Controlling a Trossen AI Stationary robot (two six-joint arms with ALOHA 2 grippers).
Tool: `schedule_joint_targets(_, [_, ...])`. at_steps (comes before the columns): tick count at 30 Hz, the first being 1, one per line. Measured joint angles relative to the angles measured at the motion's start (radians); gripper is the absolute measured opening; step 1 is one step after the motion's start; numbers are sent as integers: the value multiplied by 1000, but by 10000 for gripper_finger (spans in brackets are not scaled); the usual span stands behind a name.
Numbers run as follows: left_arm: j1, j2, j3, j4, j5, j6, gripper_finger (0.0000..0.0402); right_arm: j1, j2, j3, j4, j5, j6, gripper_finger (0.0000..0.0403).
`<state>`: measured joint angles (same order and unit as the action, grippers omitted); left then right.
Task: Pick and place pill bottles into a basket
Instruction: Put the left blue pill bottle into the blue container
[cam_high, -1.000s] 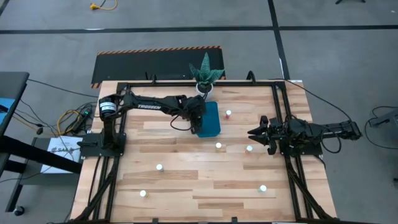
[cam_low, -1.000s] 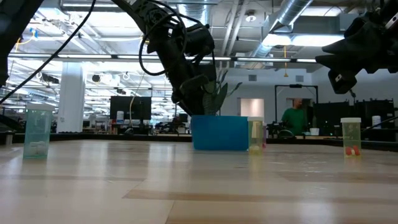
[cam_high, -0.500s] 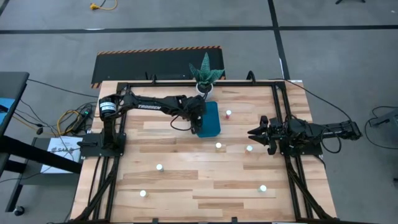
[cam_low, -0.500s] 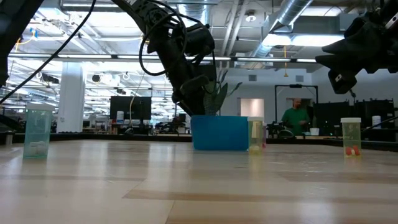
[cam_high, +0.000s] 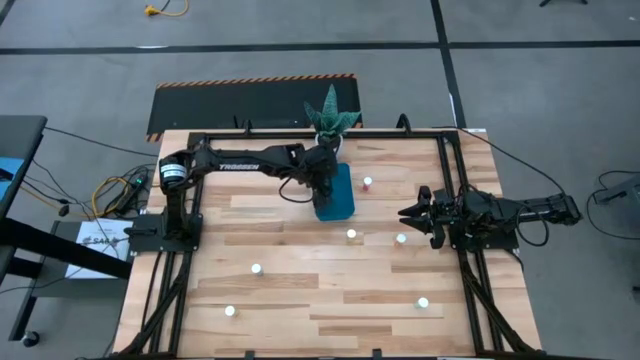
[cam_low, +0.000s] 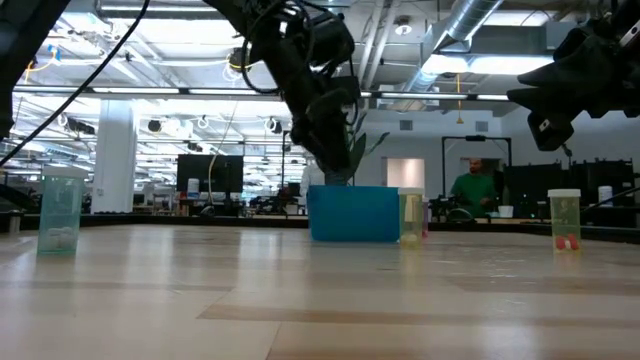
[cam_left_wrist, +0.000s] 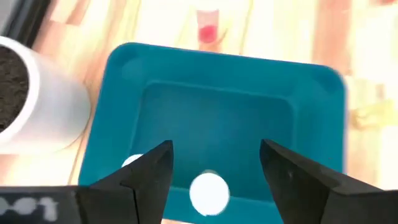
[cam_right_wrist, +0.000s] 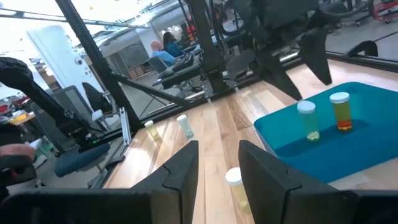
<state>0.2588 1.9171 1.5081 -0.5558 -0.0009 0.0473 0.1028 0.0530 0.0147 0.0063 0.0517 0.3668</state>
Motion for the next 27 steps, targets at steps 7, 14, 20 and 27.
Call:
schedule_joint_targets(7, [-1, -74, 56, -56, 73, -1, 232, 0, 0, 0, 0, 0, 0, 108])
schedule_joint_targets(14, [-24, -238, 61, -239, 64, -3, 232, 0, 0, 0, 0, 0, 0, 108])
schedule_joint_targets(20, [-100, -360, 12, -353, 48, -21, 232, 0, 0, 0, 0, 0, 0, 108])
schedule_joint_targets(27, [-180, -572, -237, -354, 78, -27, 232, 0, 0, 0, 0, 0, 0, 108])
